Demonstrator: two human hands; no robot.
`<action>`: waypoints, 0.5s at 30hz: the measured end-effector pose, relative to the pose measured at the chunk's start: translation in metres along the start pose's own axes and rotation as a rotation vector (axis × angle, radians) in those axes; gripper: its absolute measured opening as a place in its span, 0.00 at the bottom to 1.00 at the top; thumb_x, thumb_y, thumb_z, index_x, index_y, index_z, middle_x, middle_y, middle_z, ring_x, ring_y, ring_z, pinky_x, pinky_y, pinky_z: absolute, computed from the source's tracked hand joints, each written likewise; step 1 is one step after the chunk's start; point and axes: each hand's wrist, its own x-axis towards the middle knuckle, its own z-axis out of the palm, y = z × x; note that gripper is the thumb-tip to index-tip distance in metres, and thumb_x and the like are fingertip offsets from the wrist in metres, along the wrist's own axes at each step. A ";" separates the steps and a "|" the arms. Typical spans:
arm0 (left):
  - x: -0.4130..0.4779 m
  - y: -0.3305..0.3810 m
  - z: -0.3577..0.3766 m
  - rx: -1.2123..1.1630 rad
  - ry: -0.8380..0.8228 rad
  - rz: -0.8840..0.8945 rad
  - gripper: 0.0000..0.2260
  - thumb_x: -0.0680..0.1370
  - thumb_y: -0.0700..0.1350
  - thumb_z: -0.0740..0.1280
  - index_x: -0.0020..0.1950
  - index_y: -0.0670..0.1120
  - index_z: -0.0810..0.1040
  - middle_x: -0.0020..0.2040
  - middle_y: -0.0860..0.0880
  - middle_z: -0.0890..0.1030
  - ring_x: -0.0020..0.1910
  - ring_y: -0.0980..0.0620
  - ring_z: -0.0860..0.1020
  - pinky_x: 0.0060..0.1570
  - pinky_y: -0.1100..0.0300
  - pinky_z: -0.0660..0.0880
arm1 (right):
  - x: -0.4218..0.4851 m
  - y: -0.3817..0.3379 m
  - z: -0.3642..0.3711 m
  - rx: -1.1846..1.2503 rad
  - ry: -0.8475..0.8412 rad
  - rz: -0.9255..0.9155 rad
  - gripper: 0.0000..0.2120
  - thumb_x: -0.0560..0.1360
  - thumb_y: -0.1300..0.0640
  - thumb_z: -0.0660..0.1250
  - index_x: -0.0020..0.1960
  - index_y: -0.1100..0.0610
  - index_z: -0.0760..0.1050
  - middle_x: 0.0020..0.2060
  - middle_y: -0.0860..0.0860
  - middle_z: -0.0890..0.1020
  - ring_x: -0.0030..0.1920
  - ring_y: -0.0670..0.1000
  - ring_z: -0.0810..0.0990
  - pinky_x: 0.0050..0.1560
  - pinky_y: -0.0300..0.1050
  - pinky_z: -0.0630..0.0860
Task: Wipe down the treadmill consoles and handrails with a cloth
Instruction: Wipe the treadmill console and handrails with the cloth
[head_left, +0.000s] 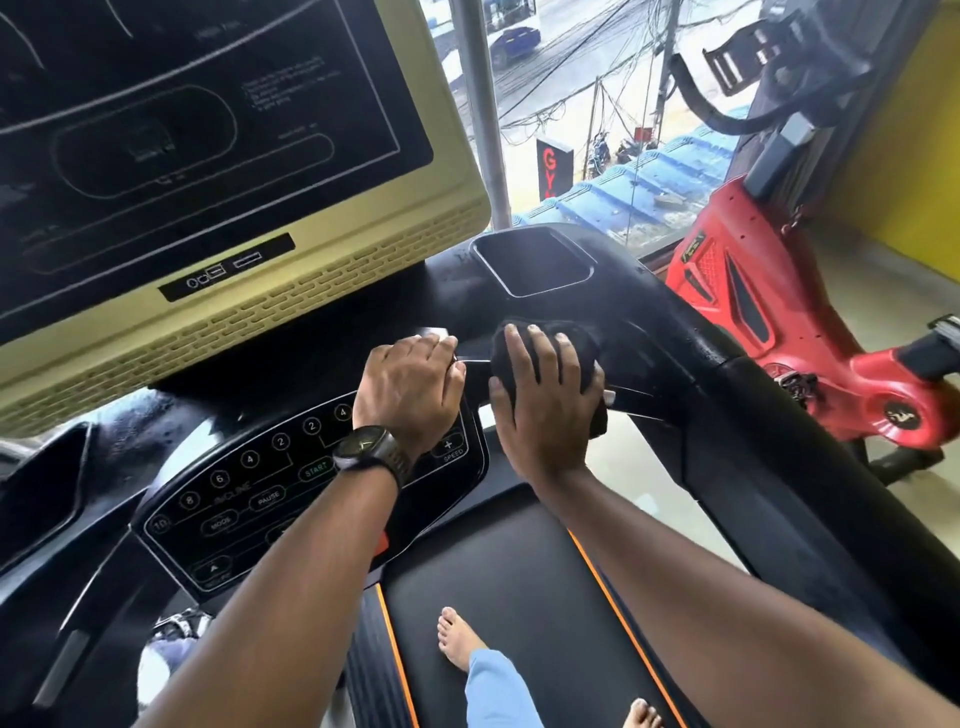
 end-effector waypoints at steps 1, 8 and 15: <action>0.000 0.000 0.000 -0.003 -0.005 0.001 0.24 0.81 0.55 0.50 0.69 0.48 0.77 0.66 0.50 0.80 0.63 0.49 0.78 0.61 0.48 0.72 | -0.006 0.000 0.002 0.002 0.006 -0.031 0.27 0.81 0.44 0.59 0.78 0.50 0.68 0.74 0.55 0.72 0.73 0.61 0.69 0.70 0.68 0.63; 0.000 0.001 0.000 0.012 0.007 0.002 0.24 0.81 0.55 0.50 0.68 0.48 0.77 0.65 0.50 0.80 0.63 0.49 0.78 0.60 0.48 0.72 | 0.004 -0.012 0.008 0.060 0.092 -0.037 0.22 0.84 0.46 0.54 0.76 0.50 0.71 0.73 0.52 0.73 0.73 0.59 0.71 0.70 0.67 0.63; -0.001 0.000 0.000 0.011 0.009 0.001 0.24 0.81 0.55 0.50 0.68 0.48 0.77 0.65 0.50 0.80 0.63 0.49 0.78 0.61 0.49 0.72 | -0.019 -0.010 0.024 0.061 0.142 -0.121 0.23 0.83 0.46 0.55 0.77 0.50 0.67 0.75 0.54 0.71 0.75 0.60 0.67 0.70 0.69 0.63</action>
